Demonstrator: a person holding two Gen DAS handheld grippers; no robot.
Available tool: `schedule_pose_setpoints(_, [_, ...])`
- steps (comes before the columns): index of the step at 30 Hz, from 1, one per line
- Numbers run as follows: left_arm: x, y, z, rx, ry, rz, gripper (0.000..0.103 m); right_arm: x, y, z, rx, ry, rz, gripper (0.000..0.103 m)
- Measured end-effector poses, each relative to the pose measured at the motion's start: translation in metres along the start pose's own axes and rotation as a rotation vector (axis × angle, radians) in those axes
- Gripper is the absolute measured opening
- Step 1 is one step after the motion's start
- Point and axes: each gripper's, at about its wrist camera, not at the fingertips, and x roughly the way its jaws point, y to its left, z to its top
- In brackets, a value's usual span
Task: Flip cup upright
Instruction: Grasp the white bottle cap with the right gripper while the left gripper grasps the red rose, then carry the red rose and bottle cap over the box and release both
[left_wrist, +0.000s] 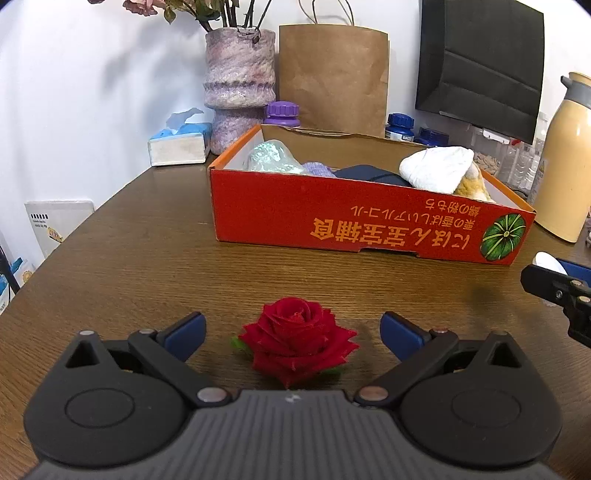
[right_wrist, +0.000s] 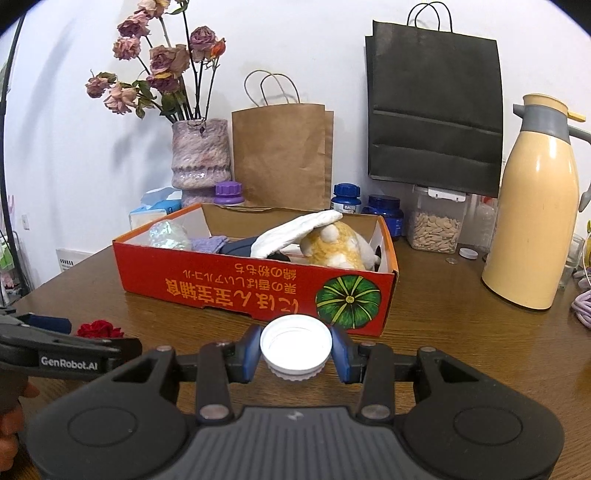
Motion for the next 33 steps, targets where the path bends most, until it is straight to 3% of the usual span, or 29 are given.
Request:
schedule_pose_setpoints(3, [0.000, -0.001, 0.000, 0.003, 0.003, -0.003, 0.089, 0.000, 0.000, 0.000, -0.001, -0.001, -0.001, 0.039])
schedule_pose_setpoints(5, [0.001, -0.001, -0.001, 0.002, 0.016, -0.014, 0.073, 0.000, 0.001, 0.000, -0.001, -0.003, -0.002, 0.039])
schedule_pose_setpoints(12, [-0.001, -0.008, -0.004, 0.041, 0.020, -0.035, 0.057, 0.000, 0.001, 0.000, -0.002, -0.003, -0.002, 0.039])
schedule_pose_setpoints(14, [-0.002, -0.009, -0.004, 0.043, 0.018, -0.047, 0.046, 0.000, 0.001, -0.001, -0.003, -0.002, -0.002, 0.039])
schedule_pose_setpoints(33, [-0.042, -0.009, 0.004, 0.019, -0.113, -0.091, 0.044, -0.008, 0.003, 0.003, 0.002, -0.040, 0.025, 0.039])
